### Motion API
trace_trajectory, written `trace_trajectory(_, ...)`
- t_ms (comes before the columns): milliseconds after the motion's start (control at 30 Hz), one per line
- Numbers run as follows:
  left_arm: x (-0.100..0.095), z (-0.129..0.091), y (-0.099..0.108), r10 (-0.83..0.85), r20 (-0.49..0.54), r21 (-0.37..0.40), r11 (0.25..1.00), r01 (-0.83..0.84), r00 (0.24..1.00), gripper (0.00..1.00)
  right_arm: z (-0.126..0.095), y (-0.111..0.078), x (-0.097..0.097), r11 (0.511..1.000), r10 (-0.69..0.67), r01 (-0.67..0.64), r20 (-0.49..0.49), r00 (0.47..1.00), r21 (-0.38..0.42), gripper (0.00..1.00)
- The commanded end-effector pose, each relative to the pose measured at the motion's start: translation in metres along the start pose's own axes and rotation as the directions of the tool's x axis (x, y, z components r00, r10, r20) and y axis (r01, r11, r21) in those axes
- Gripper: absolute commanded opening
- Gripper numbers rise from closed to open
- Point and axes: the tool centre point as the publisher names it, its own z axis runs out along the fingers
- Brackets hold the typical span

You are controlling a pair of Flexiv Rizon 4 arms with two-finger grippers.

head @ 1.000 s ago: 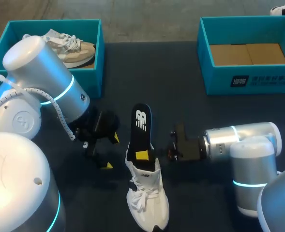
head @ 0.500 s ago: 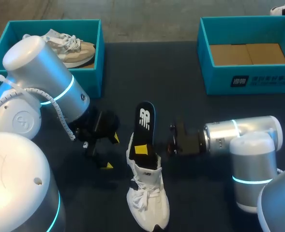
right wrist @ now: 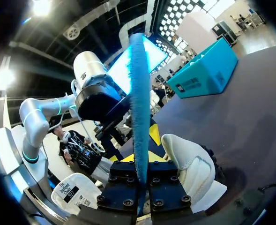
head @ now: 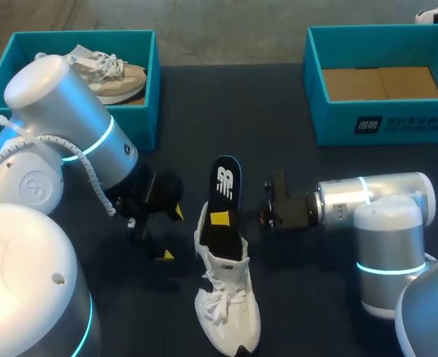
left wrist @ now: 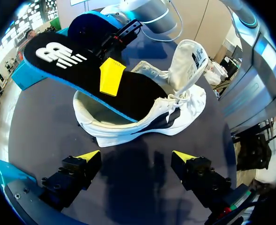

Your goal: Take the shoe out of the shoebox, open the shoe tongue, remove and reinsert the insole, then place the shoe into the shoebox

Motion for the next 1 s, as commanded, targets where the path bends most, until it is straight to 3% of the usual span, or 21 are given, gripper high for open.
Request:
trace_trajectory(33, 0.002, 0.0, 0.001, 0.0, 0.003, 0.001, 1.0, 0.0, 1.0, 1.0, 0.003, -0.002, -0.002, 1.0, 0.018, -0.018, 0.002, 1.0, 0.01, 0.0)
trace_trajectory(700, 0.002, 0.0, 0.001, 0.0, 0.003, 0.001, 1.0, 0.0, 1.0, 1.0, 0.005, -0.037, 0.005, 0.991, 0.123, -0.122, -0.013, 0.992, 0.061, 0.0)
trace_trajectory(1000, 0.002, 0.0, 0.001, 0.0, 0.003, 0.001, 1.0, 0.0, 1.0, 1.0, 0.006, -0.043, 0.01, 0.987, 0.135, -0.133, -0.011, 0.991, 0.086, 0.0)
